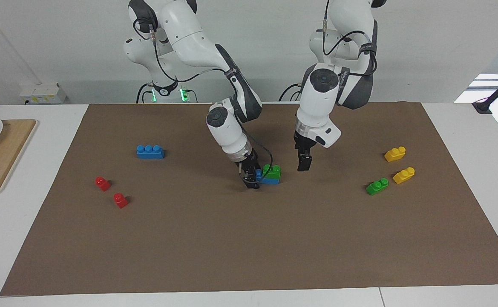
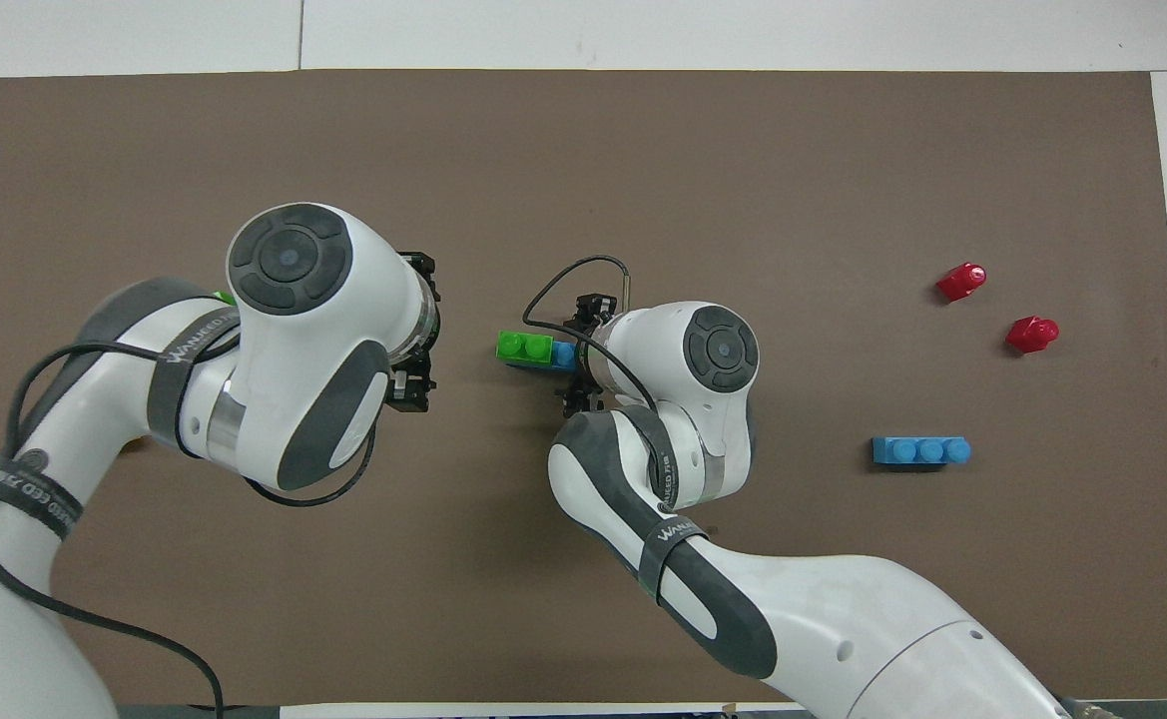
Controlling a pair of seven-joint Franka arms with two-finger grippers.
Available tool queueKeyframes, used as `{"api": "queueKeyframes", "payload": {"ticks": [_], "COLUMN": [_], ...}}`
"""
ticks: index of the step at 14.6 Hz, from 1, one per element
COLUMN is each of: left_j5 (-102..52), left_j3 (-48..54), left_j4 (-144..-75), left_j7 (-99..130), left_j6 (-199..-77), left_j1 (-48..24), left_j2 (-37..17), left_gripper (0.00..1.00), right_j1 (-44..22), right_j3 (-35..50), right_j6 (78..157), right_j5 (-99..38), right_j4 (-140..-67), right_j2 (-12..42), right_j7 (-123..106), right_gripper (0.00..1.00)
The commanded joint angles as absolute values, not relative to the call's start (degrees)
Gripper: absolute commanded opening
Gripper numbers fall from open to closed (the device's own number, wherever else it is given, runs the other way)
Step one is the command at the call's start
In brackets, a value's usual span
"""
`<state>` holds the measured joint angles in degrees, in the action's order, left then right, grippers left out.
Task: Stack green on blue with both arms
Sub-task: 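Open the left gripper and lift away while the right gripper releases the blue brick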
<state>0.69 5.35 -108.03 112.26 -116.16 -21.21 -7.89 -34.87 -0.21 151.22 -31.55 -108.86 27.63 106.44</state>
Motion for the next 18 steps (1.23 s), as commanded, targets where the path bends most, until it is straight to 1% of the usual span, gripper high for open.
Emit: {"api": "queueKeyframes", "payload": {"ticks": [1, 4, 6, 10, 14, 17, 18], "left_j5": [0.62, 0.62, 0.53, 0.53, 0.53, 0.61, 0.62], "left_j3": [5.36, 5.27, 5.19, 5.1, 5.01, 4.92, 4.83], "left_j4": [-108.63, -108.72, -109.07, -110.12, -109.78, -108.9, -107.85], "left_j7": [108.39, 95.58, 87.67, 70.63, 54.17, 45.21, 41.43], "left_j6": [-110.93, -105.31, -102.93, -97.66, -94.75, -93.69, -93.69], "left_j1": [-17.5, -12.76, -8.37, -3.61, 0.43, 1.93, 3.41], "left_j2": [-4.49, -1.33, 1.22, 3.95, 5.01, 5.01, 4.75], "left_gripper": [1.0, 1.0, 1.0, 1.0, 1.0, 1.0, 1.0], "right_j1": [-34.28, -33.93, -32.79, -29.89, -26.11, -23.13, -21.46], "right_j3": [0.26, 0.18, 0.18, 0.09, 0.0, -0.26, -0.44], "right_j6": [151.88, 149.25, 147.23, 140.38, 134.57, 128.96, 126.67], "right_j5": [-32.61, -32.96, -32.96, -32.87, -32.17, -31.12, -29.72], "right_j4": [-108.99, -108.37, -108.46, -108.46, -108.37, -107.93, -107.67], "right_j2": [26.99, 25.14, 23.13, 18.64, 14.07, 10.3, 8.89], "right_j7": [105.38, 105.47, 105.47, 105.38, 102.41, 89.88, 84.95], "right_gripper": [0.98, 0.98, 0.98, 0.98, 0.99, 1.0, 1.0]}}
